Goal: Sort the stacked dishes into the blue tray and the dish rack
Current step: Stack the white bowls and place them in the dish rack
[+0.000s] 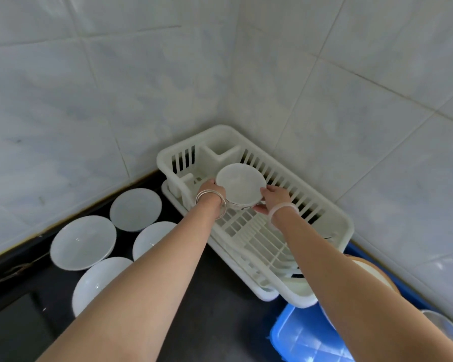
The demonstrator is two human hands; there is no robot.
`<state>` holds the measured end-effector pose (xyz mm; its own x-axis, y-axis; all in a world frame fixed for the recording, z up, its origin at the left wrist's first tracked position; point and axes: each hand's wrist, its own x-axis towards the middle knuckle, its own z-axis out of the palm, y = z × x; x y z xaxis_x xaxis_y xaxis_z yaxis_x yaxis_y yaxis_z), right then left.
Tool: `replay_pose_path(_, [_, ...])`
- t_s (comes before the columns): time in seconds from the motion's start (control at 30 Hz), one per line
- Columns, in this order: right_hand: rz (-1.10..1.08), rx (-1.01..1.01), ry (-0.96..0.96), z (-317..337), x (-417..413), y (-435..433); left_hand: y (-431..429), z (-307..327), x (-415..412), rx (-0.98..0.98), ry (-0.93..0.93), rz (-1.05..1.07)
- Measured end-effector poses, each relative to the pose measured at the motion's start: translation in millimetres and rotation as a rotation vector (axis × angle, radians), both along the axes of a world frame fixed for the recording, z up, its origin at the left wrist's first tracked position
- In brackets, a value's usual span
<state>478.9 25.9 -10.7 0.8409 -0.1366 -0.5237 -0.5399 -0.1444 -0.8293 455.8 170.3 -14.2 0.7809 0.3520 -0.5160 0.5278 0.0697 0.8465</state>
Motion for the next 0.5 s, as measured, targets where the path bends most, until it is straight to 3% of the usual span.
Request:
replay_pose_path(0.23, [0.039, -0.033, 0.027, -17, 11, 0, -4, -13, 9, 0.009, 0.034, 0.024])
replay_pose_path(0.5, [0.003, 0.037, -0.072, -25, 18, 3, -3, -22, 18, -0.006, -0.051, 0.048])
